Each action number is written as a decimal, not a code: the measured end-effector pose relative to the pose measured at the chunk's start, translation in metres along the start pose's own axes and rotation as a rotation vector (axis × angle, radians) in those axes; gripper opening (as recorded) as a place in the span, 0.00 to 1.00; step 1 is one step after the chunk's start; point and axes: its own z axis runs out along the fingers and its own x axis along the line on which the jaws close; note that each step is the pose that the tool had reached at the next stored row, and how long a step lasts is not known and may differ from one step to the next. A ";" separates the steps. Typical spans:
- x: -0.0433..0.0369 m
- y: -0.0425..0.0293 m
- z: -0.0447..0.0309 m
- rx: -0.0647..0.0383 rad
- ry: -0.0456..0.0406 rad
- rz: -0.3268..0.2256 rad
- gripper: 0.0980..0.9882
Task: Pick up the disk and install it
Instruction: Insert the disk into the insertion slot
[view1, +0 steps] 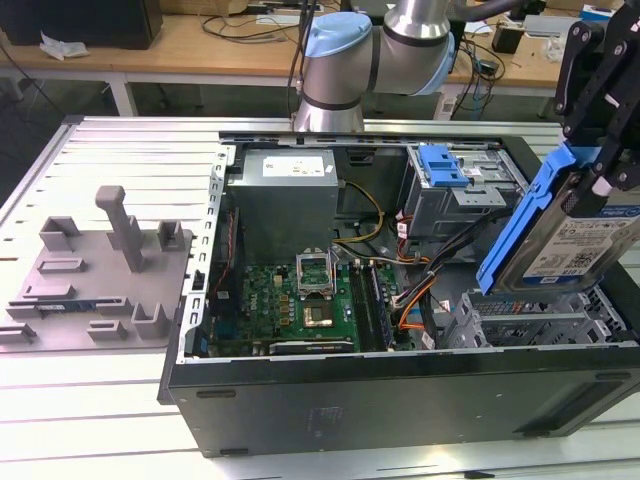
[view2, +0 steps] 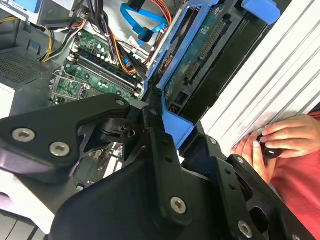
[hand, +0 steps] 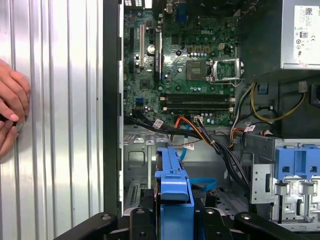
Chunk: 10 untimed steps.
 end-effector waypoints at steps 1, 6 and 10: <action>0.0002 0.0000 0.0007 0.000 0.0000 0.000 0.30; 0.0006 0.0001 0.0032 0.000 0.0000 0.000 0.30; 0.0009 0.0003 0.0062 0.000 0.0000 0.000 0.30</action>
